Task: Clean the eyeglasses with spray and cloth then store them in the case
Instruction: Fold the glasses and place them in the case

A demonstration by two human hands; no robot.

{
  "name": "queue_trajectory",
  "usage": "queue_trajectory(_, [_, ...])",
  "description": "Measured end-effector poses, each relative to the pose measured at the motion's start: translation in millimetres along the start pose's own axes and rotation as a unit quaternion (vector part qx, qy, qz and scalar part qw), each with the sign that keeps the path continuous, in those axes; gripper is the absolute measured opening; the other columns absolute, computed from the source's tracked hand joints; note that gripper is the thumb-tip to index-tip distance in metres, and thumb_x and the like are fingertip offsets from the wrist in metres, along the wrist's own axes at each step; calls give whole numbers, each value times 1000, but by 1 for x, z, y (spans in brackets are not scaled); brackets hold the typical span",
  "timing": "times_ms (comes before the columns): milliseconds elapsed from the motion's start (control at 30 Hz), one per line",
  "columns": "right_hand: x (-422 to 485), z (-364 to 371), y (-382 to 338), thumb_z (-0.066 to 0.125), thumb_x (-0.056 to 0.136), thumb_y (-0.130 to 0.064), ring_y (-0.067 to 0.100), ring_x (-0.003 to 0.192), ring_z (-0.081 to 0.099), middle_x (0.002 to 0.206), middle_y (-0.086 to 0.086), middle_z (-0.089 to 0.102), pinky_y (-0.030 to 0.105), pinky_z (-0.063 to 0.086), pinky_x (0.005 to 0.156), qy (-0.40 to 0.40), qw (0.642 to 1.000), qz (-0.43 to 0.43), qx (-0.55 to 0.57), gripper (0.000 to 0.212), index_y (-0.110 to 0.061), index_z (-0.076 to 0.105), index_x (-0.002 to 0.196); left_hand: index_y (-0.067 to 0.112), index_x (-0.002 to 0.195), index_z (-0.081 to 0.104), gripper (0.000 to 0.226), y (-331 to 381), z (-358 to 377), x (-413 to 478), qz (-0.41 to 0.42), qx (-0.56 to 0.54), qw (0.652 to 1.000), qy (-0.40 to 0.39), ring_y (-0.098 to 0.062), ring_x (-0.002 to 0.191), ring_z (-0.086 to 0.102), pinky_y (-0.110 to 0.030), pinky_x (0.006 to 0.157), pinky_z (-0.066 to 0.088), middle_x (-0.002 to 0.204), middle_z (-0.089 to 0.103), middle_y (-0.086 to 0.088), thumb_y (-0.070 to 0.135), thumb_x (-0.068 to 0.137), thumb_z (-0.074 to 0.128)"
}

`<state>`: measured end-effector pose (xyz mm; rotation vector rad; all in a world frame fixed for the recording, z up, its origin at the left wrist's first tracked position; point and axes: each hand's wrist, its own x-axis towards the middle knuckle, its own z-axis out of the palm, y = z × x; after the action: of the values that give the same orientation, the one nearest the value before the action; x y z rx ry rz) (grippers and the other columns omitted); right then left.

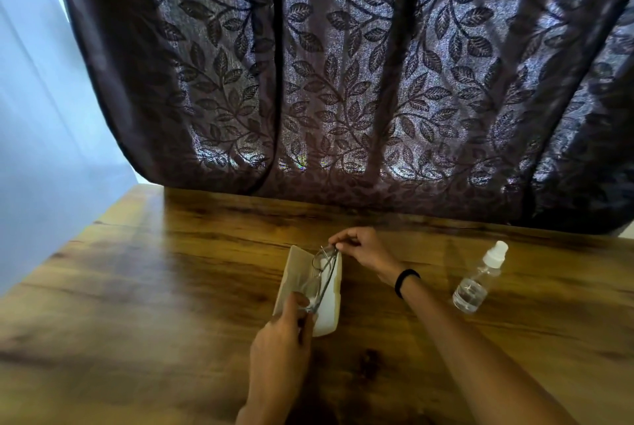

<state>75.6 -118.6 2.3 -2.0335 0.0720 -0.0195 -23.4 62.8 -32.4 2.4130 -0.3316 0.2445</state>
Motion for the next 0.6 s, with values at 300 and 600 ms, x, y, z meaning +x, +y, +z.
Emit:
queue_trajectory(300, [-10, -7, 16, 56, 87, -1, 14, 104, 56, 111, 9, 66, 24, 44, 90, 16, 1000, 17, -16, 18, -4, 67, 101, 26, 104, 46, 17, -2, 3, 0, 18, 27, 999, -10, -3, 78, 64, -16, 60, 48, 95, 67, 10, 38, 92, 49])
queue_trajectory(600, [-38, -12, 49, 58, 85, -1, 12, 95, 60, 101, 0, 64, 9, 51, 67, 57, 993, 35, 101, 24, -23, 69, 86, 16, 85, 63, 8, -20, -5, 5, 60, -11, 998, 0, -10, 76, 63, -6, 53, 35, 87, 68, 4, 15, 80, 69])
